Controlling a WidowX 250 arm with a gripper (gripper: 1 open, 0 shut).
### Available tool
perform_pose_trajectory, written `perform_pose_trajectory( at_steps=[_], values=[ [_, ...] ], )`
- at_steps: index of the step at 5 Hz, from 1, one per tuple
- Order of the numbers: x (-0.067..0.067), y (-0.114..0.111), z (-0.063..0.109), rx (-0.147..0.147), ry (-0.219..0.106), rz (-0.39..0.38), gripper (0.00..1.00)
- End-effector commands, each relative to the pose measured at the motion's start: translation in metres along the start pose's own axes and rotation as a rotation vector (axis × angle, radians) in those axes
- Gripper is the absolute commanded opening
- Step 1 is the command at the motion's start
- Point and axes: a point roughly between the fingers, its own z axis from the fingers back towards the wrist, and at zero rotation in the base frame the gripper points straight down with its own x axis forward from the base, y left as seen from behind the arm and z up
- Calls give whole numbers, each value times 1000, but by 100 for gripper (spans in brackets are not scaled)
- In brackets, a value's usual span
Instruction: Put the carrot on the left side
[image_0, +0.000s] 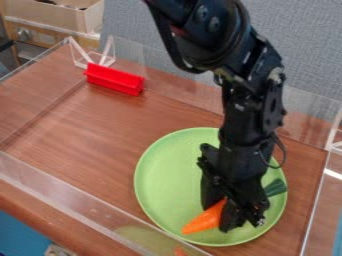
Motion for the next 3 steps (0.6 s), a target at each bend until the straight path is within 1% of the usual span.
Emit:
perform_pose_trajectory(
  at_steps=[1,2,3],
  values=[
    [3,9,38,47,-79,92,0],
    [-8,34,69,92,-129,270,0],
    [-20,60,79,109,-160,446,0]
  ],
)
